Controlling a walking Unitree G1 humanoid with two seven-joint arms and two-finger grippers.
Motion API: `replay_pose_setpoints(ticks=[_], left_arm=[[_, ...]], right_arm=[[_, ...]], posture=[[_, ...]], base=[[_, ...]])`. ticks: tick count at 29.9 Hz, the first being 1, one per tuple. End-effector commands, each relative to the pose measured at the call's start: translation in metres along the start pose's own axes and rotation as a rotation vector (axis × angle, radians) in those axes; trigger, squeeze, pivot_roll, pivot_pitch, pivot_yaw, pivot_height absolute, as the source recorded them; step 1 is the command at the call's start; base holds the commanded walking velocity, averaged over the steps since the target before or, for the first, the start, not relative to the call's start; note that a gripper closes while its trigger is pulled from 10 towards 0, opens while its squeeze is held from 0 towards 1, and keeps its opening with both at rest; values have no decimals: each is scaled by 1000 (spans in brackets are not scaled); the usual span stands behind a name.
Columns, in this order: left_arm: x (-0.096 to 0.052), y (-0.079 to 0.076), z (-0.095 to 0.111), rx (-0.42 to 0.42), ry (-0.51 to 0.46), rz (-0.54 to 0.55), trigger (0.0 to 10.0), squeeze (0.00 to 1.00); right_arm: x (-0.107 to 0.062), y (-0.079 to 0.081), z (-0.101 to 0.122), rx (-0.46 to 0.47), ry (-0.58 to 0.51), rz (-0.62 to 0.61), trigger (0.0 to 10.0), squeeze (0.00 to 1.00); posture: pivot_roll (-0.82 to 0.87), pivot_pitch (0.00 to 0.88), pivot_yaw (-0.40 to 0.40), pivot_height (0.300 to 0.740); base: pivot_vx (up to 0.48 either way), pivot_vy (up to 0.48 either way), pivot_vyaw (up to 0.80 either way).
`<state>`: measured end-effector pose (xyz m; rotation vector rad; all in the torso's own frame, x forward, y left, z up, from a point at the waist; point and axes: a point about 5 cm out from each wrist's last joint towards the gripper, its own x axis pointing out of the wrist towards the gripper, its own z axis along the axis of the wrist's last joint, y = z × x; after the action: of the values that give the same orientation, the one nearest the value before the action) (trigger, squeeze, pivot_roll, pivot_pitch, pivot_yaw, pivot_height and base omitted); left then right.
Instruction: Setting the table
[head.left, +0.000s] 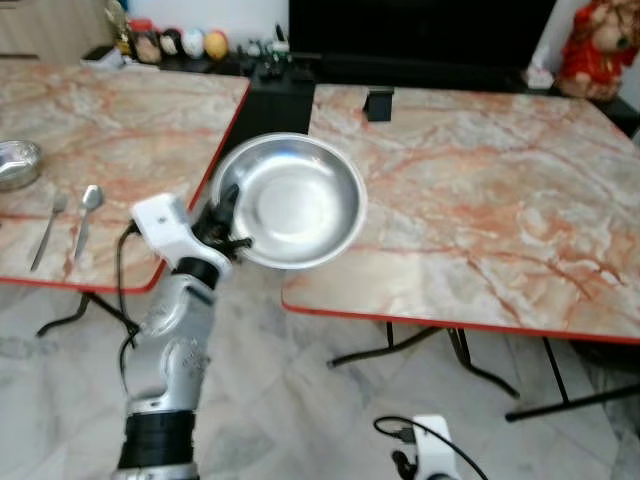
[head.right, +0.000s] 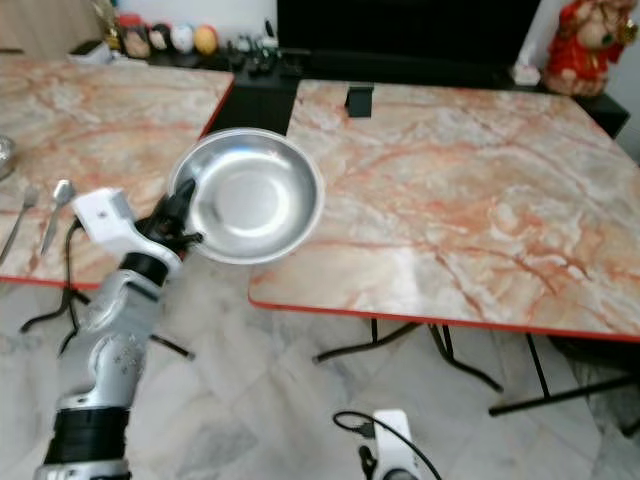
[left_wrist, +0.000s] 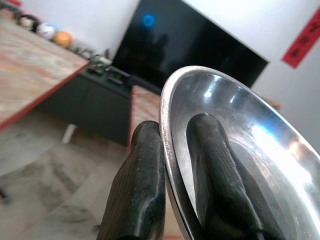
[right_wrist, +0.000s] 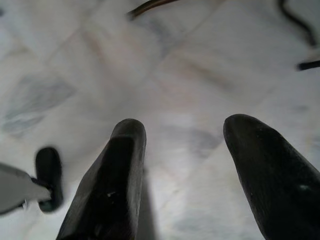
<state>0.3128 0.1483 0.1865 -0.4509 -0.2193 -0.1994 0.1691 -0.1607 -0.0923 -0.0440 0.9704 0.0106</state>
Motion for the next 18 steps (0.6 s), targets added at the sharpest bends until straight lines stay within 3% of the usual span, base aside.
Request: replay_pose_setpoints(ticks=[1, 18], left_arm=[[1, 2, 7, 30, -27, -2, 10000, 0], [-1, 3, 6, 93, -8, -14, 10000, 0]], right_arm=[[0, 2, 0, 7, -2, 4, 10000, 0], [0, 2, 1, 11, -4, -2, 10000, 0]], posture=[[54, 0, -77, 740], [57, 0, -75, 740]], base=[[0, -285, 0], [0, -285, 0]])
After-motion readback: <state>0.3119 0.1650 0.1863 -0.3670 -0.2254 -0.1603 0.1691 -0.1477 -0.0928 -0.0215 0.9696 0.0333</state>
